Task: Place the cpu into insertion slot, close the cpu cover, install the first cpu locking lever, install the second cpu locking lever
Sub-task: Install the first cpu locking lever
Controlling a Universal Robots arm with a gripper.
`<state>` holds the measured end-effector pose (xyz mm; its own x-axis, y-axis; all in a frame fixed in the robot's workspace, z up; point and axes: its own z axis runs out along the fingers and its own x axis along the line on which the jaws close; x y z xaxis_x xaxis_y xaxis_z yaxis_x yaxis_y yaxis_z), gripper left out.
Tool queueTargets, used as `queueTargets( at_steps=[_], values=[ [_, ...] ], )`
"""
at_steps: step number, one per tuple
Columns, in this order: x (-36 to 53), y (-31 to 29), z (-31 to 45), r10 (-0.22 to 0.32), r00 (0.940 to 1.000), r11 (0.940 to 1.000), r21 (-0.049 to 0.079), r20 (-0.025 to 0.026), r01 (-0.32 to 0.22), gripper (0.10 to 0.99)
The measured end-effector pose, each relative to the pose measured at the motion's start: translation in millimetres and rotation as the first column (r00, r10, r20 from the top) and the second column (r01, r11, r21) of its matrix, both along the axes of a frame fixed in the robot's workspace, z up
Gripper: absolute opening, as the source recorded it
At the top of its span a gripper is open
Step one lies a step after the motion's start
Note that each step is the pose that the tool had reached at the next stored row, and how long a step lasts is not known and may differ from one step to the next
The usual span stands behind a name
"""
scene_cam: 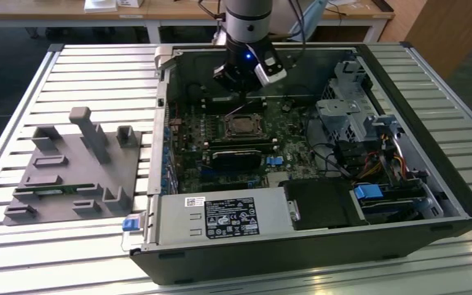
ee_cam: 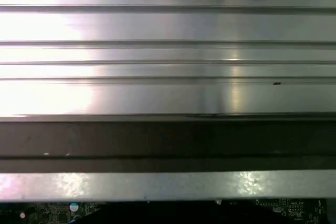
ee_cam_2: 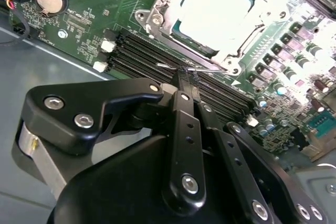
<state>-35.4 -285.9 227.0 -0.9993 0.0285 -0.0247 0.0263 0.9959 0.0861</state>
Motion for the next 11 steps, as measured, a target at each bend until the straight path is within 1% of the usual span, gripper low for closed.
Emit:
queueTargets(
  at_steps=[5,11],
  values=[
    [7.2,0.3,-2.9,0.000,1.0000,1.0000,0.000,-0.0071,0.000,0.106],
    [13.1,0.3,-9.3,0.000,1.0000,1.0000,0.000,-0.0099,0.000,0.106]
  ],
)
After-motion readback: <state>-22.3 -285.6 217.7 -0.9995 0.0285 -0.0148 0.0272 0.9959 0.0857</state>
